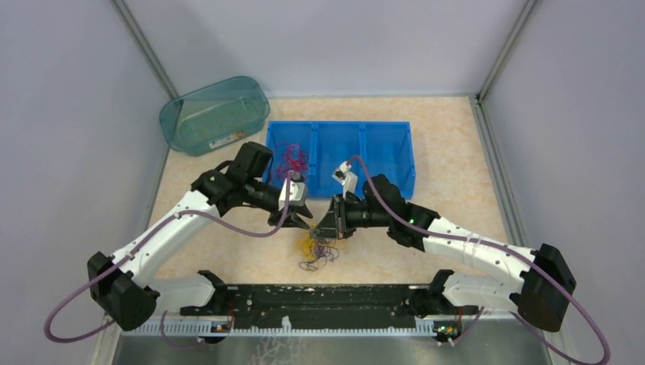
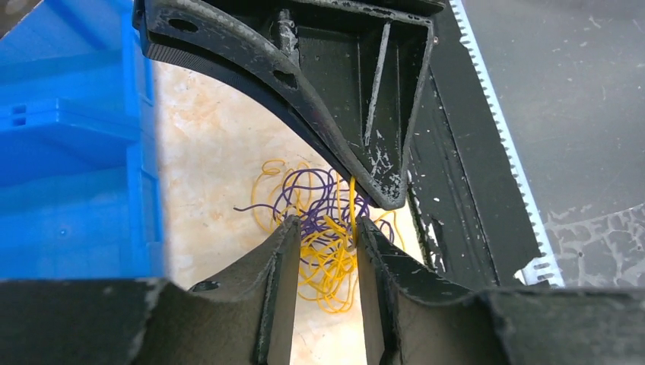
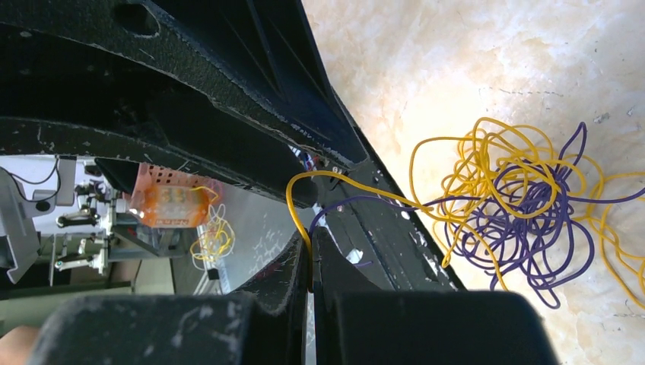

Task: Untangle the cables
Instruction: Adjust the cable at the center of the board.

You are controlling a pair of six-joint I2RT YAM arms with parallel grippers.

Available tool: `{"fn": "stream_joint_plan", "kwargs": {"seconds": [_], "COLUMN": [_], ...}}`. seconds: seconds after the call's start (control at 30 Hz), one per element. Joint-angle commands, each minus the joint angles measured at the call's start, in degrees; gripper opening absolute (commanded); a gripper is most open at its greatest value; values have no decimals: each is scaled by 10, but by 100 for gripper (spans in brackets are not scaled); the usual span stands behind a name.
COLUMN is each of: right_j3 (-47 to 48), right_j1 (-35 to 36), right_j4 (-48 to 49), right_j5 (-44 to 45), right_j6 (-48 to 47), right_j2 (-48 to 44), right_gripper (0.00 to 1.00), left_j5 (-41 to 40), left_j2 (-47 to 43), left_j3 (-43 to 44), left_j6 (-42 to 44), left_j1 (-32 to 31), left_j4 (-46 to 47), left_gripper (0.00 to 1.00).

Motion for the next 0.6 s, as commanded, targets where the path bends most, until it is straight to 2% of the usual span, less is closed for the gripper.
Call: {"fn": "stream_joint_plan", "kwargs": {"seconds": [0.0, 0.1, 0.17, 0.43, 0.57], "right_j3": [4, 1, -4, -47, -52], "right_j1": [-3, -3, -3, -8, -17], "right_j4": [38, 27, 16, -11, -33], "right_j5": [-4, 0, 5, 22, 32], "right_j6": [1, -4, -8, -12, -12], "right_j2": [-2, -7, -13, -59, -98], "right_gripper": [0, 0, 0, 0, 0], "left_j5": [-5, -50, -90, -256, -323], "left_j2": [-6, -13, -19, -43, -39], "left_j3": [-17, -25, -28, -59, -75], "left_j6": [-40, -29, -24, -95, -104], "left_j1": [-3, -3, -3, -3, -3], "left_j4": [47, 50, 53, 142, 154], "left_gripper": [33, 12, 2, 0, 0]}}
